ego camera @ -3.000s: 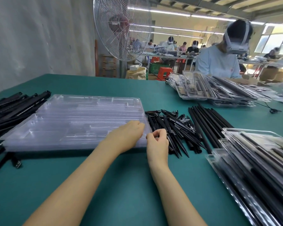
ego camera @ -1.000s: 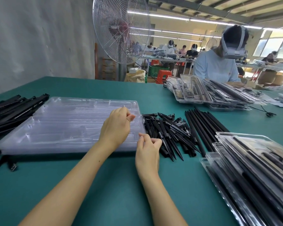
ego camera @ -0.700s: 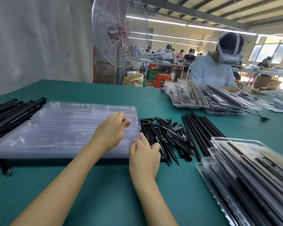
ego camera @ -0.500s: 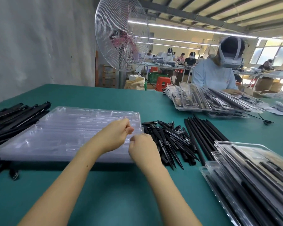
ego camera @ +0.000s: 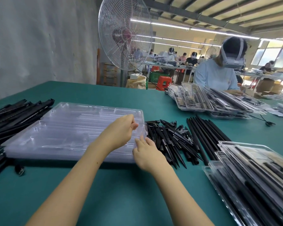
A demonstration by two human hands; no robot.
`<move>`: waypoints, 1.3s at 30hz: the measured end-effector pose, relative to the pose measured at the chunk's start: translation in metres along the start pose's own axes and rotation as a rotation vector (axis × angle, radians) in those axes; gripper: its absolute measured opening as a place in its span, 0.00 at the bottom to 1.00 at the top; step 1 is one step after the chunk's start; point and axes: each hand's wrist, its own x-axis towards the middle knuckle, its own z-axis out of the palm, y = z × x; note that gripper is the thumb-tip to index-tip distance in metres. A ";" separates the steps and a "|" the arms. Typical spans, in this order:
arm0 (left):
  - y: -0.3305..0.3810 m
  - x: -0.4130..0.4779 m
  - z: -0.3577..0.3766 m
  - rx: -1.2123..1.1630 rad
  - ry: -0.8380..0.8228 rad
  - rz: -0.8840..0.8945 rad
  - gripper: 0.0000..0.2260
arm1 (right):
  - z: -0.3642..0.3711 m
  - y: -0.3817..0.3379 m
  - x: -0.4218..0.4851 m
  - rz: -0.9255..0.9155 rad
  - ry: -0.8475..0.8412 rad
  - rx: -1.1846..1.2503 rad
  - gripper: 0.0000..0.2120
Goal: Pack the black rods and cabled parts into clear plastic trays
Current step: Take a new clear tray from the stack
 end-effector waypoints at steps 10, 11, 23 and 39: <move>0.006 0.003 -0.012 0.061 0.132 0.078 0.13 | -0.002 -0.014 0.005 0.029 0.062 -0.142 0.20; 0.006 0.003 -0.012 0.056 0.133 0.086 0.14 | -0.002 -0.014 0.008 0.023 0.073 -0.145 0.22; 0.006 0.003 -0.010 0.050 0.211 0.107 0.09 | -0.001 -0.020 0.031 0.031 0.054 -0.257 0.27; 0.004 0.001 -0.008 0.062 0.325 0.161 0.10 | -0.002 -0.025 0.038 0.055 0.108 -0.328 0.20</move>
